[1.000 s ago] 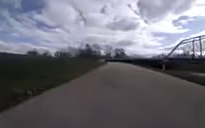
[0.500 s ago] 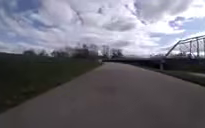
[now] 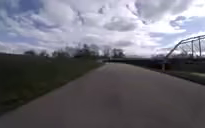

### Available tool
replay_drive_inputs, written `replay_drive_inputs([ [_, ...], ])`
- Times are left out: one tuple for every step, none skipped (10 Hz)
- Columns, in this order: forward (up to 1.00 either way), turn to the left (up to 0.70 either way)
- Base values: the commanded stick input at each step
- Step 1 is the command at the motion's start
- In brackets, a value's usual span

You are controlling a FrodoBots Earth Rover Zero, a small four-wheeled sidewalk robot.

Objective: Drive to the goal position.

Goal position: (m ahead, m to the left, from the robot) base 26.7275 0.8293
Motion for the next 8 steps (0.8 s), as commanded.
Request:
replay_drive_inputs([
  [1.00,0.00],
  [1.00,0.00],
  [1.00,0.00],
  [1.00,0.00],
  [1.00,0.00],
  [1.00,0.00],
  [1.00,-0.21],
  [1.00,-0.40],
])
